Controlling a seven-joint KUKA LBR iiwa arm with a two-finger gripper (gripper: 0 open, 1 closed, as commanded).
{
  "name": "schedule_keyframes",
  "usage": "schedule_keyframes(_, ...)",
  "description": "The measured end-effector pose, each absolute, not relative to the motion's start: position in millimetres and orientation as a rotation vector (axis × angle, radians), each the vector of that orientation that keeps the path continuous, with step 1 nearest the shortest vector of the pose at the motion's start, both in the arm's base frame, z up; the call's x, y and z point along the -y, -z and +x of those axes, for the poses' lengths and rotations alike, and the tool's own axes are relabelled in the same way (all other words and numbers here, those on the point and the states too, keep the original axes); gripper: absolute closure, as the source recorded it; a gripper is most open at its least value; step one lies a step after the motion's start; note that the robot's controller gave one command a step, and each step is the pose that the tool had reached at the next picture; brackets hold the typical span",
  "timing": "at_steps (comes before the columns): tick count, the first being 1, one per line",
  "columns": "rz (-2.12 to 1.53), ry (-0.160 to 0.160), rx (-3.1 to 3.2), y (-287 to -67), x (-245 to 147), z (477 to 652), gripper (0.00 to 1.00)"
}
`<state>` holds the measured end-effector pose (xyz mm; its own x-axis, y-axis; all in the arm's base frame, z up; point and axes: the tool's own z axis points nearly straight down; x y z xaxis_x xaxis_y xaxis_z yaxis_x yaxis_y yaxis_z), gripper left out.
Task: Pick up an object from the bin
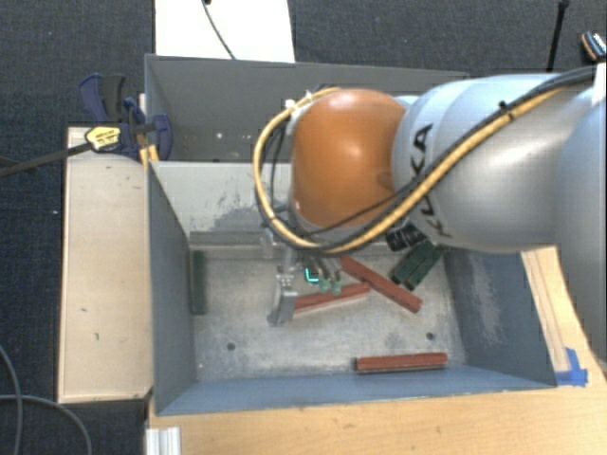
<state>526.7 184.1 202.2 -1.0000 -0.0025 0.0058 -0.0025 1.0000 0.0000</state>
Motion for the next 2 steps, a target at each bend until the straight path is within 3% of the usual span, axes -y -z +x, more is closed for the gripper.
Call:
schedule_keyframes(1, -0.214, -0.004, 3.128, -66.0, -113.9, 526.5, 0.0)
schedule_keyframes(2, -0.218, 0.002, 3.135, -70.5, -116.8, 528.5, 1.0)
